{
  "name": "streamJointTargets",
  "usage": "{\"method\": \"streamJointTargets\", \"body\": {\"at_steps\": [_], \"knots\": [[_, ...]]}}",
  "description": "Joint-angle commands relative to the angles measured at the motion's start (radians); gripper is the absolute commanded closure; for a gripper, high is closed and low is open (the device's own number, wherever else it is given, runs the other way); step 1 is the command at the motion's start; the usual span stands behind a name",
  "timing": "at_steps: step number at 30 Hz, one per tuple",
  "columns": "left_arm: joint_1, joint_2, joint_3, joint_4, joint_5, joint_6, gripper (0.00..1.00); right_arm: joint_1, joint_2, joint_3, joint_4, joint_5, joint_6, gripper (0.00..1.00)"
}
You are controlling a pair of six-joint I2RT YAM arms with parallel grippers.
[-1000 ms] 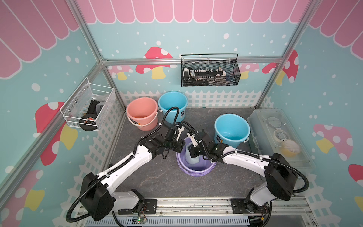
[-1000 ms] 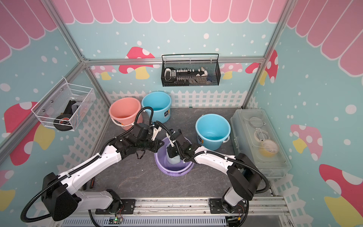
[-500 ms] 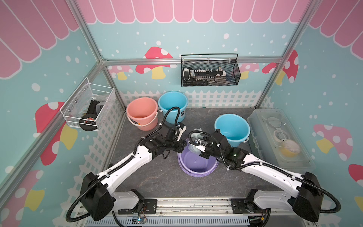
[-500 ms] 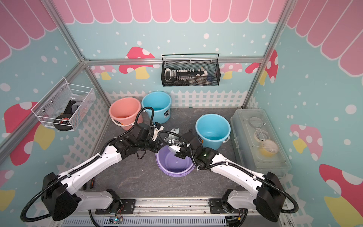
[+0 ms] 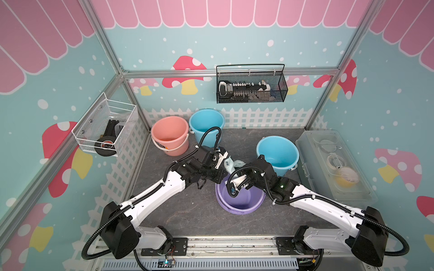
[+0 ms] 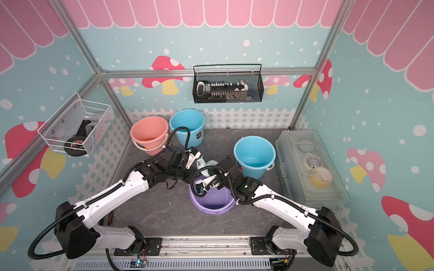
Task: Wipe the inside of the bucket with a cloth
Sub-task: Wipe the dirt from the inside of the bucket.
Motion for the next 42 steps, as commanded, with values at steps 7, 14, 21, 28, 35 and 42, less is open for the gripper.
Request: {"method": "streamJointTargets", "body": {"at_steps": [7, 14, 21, 28, 35, 42], "knots": [[-0.046, -0.009, 0.062, -0.063, 0.065, 0.007, 1.0, -0.001, 0.045, -0.098, 0.05, -0.061, -0.068, 1.0], [-0.057, -0.009, 0.059, -0.06, 0.059, -0.009, 1.0, -0.001, 0.085, -0.136, 0.053, -0.103, -0.067, 1.0], [-0.072, -0.009, 0.056, -0.061, 0.042, -0.02, 1.0, -0.001, 0.068, -0.137, 0.044, -0.097, -0.091, 1.0], [-0.082, -0.017, 0.048, -0.059, 0.041, -0.027, 1.0, -0.001, 0.04, -0.13, 0.056, -0.117, -0.083, 1.0], [-0.084, -0.03, 0.04, -0.056, 0.028, -0.022, 1.0, 0.0, -0.001, -0.116, 0.046, -0.078, -0.14, 1.0], [-0.084, -0.044, 0.034, -0.048, 0.004, -0.017, 1.0, 0.001, -0.039, -0.059, 0.019, -0.036, -0.25, 1.0]]}}
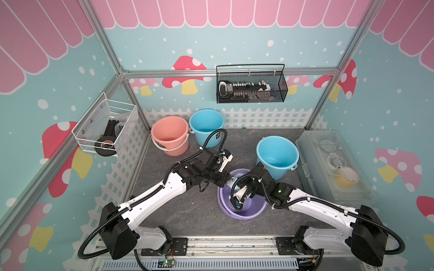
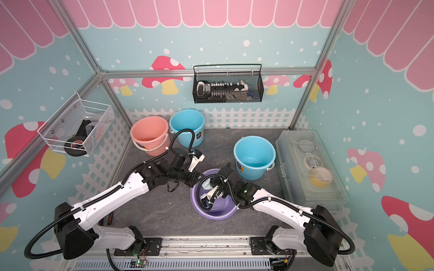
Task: Wipe the inside of the bucket with a cloth
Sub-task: Wipe the dirt from the inside of the bucket.
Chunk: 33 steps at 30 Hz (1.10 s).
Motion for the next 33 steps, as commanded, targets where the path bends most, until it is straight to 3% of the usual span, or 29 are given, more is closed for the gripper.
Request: {"method": "streamJointTargets", "body": {"at_steps": [1, 12, 16, 20, 23, 26, 33], "knots": [[-0.013, -0.032, 0.001, -0.004, 0.014, -0.001, 1.0, 0.001, -0.034, 0.062, 0.018, 0.043, -0.07, 1.0], [-0.013, -0.04, -0.008, 0.003, 0.031, 0.02, 1.0, 0.007, -0.077, 0.064, -0.048, 0.217, -0.208, 1.0], [-0.013, -0.041, -0.002, 0.003, 0.032, 0.015, 1.0, 0.009, -0.055, 0.082, -0.252, 0.299, -0.212, 1.0], [-0.013, -0.051, -0.007, 0.003, 0.001, 0.019, 1.0, 0.034, -0.036, 0.185, -0.609, 0.321, -0.075, 1.0], [-0.014, -0.046, -0.005, 0.003, -0.018, 0.025, 1.0, 0.047, -0.021, 0.283, -0.866, 0.227, 0.041, 1.0], [-0.013, -0.033, 0.002, 0.004, -0.017, 0.025, 1.0, 0.048, 0.0, 0.374, -1.052, 0.03, 0.132, 1.0], [-0.013, -0.008, 0.016, 0.019, -0.011, 0.025, 1.0, 0.048, 0.072, 0.417, -1.129, -0.38, 0.256, 1.0]]}}
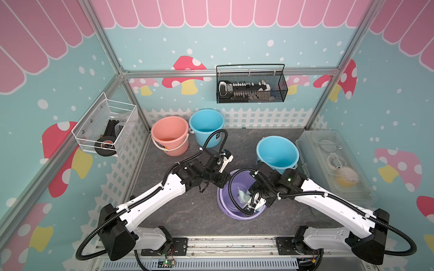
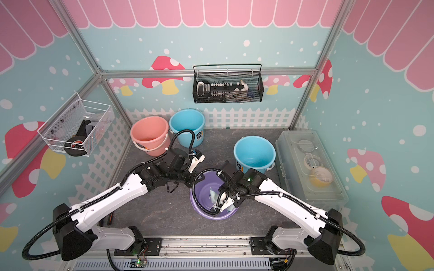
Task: Wipe the inside of the bucket with a cloth
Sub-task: Wipe the dirt from the inside of the bucket.
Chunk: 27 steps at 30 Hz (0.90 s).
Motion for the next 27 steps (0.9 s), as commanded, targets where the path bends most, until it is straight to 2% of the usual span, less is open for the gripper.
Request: {"method": "streamJointTargets", "body": {"at_steps": [1, 7, 9, 11, 14, 17, 22, 27], "knots": [[0.001, 0.008, 0.02, 0.023, 0.009, 0.006, 1.0, -0.001, 0.045, 0.014, -0.103, -0.311, 0.106, 1.0], [0.001, 0.03, 0.033, 0.027, 0.028, 0.007, 1.0, -0.002, 0.101, -0.018, 0.136, -0.61, 0.207, 1.0], [0.001, 0.036, 0.036, 0.03, 0.031, 0.007, 1.0, 0.0, 0.1, -0.058, 0.303, -0.648, 0.276, 1.0], [0.002, 0.042, 0.038, 0.03, 0.035, 0.007, 1.0, 0.002, 0.08, -0.126, 0.55, -0.631, 0.381, 1.0], [0.002, 0.045, 0.038, 0.03, 0.041, 0.006, 1.0, 0.009, 0.028, -0.253, 0.916, -0.484, 0.487, 1.0], [0.003, 0.045, 0.035, 0.03, 0.047, 0.002, 1.0, 0.01, -0.009, -0.317, 1.083, -0.256, 0.45, 1.0], [0.002, 0.041, 0.03, 0.03, 0.066, 0.005, 1.0, 0.01, -0.04, -0.357, 1.143, 0.058, 0.217, 1.0], [0.003, 0.039, 0.023, 0.027, 0.08, 0.004, 1.0, -0.001, -0.06, -0.349, 1.089, 0.24, 0.0, 1.0]]}}
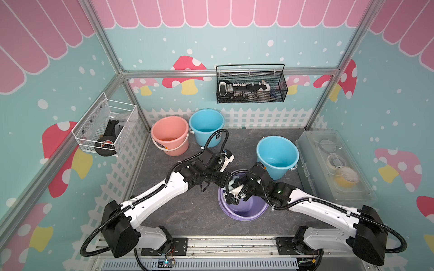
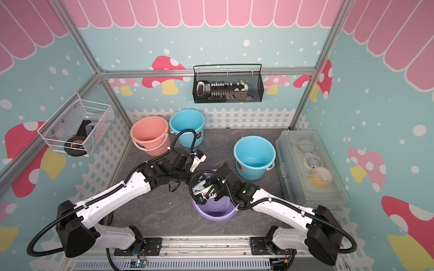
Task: Wipe the inside of the bucket with a cloth
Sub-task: Wipe the dirt from the inside of the bucket.
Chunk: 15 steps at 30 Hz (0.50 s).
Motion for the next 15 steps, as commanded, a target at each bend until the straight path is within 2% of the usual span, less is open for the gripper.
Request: {"method": "streamJointTargets", "body": {"at_steps": [1, 4, 9, 12, 15], "knots": [[-0.007, 0.001, 0.019, 0.004, 0.049, 0.001, 1.0, -0.01, -0.022, 0.029, 0.022, 0.216, -0.187, 1.0], [-0.006, -0.004, 0.013, 0.003, 0.043, 0.001, 1.0, -0.011, -0.034, 0.071, -0.147, 0.3, -0.228, 1.0], [-0.003, -0.003, 0.0, 0.001, 0.031, 0.007, 1.0, -0.01, -0.061, 0.12, -0.384, 0.394, -0.212, 1.0], [0.002, 0.001, 0.003, -0.002, 0.029, 0.012, 1.0, -0.007, -0.075, 0.155, -0.529, 0.4, -0.178, 1.0], [0.006, -0.001, 0.005, -0.003, 0.024, 0.015, 1.0, -0.004, -0.096, 0.192, -0.697, 0.345, -0.151, 1.0]]}}
